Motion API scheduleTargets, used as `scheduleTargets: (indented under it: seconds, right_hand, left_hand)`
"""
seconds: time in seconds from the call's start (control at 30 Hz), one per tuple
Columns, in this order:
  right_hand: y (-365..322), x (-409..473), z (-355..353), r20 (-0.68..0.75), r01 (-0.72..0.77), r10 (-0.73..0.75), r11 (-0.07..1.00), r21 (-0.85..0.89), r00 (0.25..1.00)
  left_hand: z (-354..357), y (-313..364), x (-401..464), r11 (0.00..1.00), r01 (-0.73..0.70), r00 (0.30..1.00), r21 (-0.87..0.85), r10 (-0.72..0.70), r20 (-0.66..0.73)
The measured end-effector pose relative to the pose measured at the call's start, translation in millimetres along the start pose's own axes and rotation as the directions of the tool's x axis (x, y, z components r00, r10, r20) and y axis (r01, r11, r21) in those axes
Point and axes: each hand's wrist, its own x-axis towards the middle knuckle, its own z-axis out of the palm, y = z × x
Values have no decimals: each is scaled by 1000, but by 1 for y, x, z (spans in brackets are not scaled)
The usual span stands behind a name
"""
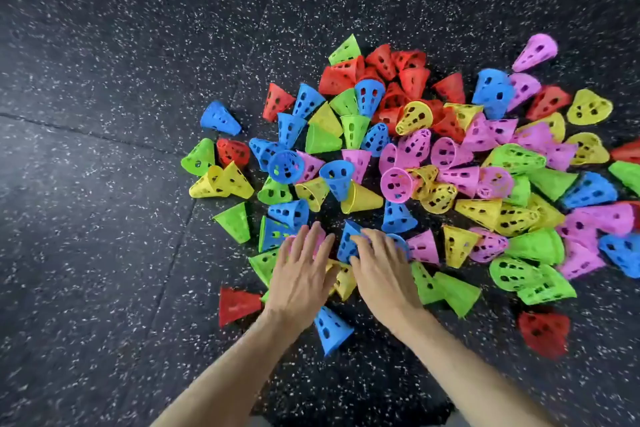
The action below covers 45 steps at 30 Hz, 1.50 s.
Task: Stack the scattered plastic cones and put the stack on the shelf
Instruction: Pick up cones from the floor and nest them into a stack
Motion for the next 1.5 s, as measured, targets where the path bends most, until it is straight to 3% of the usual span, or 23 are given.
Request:
scheduleTargets:
  seconds: [0.2,0.3,0.53,0.77,0.97,1.23,1.5]
  right_hand:
    - [10,41,46,-73,280,-296,944,-177,952]
    - [8,55,42,-38,351,-367,913,-208,930]
    - [-16,9,-7,-119,135,-137,990,-28,983]
    - [-20,-96,-30,-154,78,-62,992,97,986]
    - [-29,-165,-30,-173,147,-122,979,142,977]
    - [-18,-203,-34,-141,132,-103,969,208,985]
    - [-8,-209,-7,-137,69,-26,944,324,990]
  left_hand:
    - [50,-34,29,997,-79,988,-21,76,-137]
    - [52,-32,44,995,-100,980,-21,95,-175]
    - [-8,-7,16,995,-102,993,-24,100,-65]
    - [-39,-9,-87,994,-95,987,62,102,-124]
    - [-32,-14,-160,985,-120,984,122,134,-117]
    - [-37,-15,-202,993,-100,988,59,107,-111]
    - [-4,3,-198,985,-104,988,-135,87,-130]
